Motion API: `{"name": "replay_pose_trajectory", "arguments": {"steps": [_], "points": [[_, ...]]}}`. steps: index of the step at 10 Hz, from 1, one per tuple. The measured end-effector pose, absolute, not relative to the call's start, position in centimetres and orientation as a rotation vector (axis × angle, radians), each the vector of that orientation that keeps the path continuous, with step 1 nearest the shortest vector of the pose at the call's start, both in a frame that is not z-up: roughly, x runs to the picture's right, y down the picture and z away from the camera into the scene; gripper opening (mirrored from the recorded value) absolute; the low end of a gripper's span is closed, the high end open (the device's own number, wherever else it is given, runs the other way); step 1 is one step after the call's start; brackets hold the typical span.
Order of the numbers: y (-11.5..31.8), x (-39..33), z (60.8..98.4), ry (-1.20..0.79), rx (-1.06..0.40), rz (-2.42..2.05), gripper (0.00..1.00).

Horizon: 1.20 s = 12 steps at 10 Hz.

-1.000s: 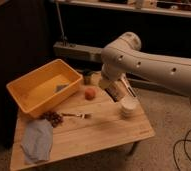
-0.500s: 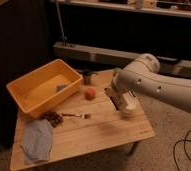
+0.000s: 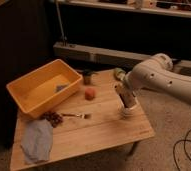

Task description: Place eraser in paper cup

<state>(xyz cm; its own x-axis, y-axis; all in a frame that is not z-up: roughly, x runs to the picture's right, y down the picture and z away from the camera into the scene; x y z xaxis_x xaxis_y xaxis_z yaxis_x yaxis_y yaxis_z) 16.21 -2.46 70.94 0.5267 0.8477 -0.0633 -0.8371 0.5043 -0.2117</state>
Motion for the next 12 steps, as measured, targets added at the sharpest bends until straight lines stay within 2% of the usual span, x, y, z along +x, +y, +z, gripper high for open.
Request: {"name": "replay_pose_trajectory", "arguments": {"steps": [5,12], "points": [[-2.8,19.4,71.4,-0.085,-0.198,1.095,0.00],[-2.1,19.8,76.6,-0.158,-0.202,1.060,0.00]]}}
